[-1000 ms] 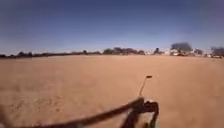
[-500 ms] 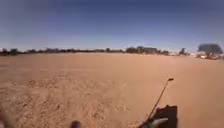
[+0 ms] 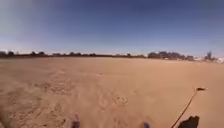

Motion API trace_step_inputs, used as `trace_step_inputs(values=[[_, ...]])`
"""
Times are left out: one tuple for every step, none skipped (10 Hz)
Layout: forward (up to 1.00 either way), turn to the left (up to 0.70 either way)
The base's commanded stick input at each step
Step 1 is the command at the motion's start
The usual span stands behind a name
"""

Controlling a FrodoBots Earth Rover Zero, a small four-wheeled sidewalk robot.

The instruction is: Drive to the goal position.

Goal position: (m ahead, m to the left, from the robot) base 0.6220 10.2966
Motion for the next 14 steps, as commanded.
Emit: trace_step_inputs(values=[[0.7, 0.27], [0.7, 0.27], [0.7, 0.27], [0.7, 0.27], [0.7, 0.27], [0.7, 0.27], [0.7, 0.27], [0.7, 0.27], [0.7, 0.27], [0.7, 0.27], [0.7, 0.27], [0.7, 0.27], [0.7, 0.27], [0.7, 0.27]])
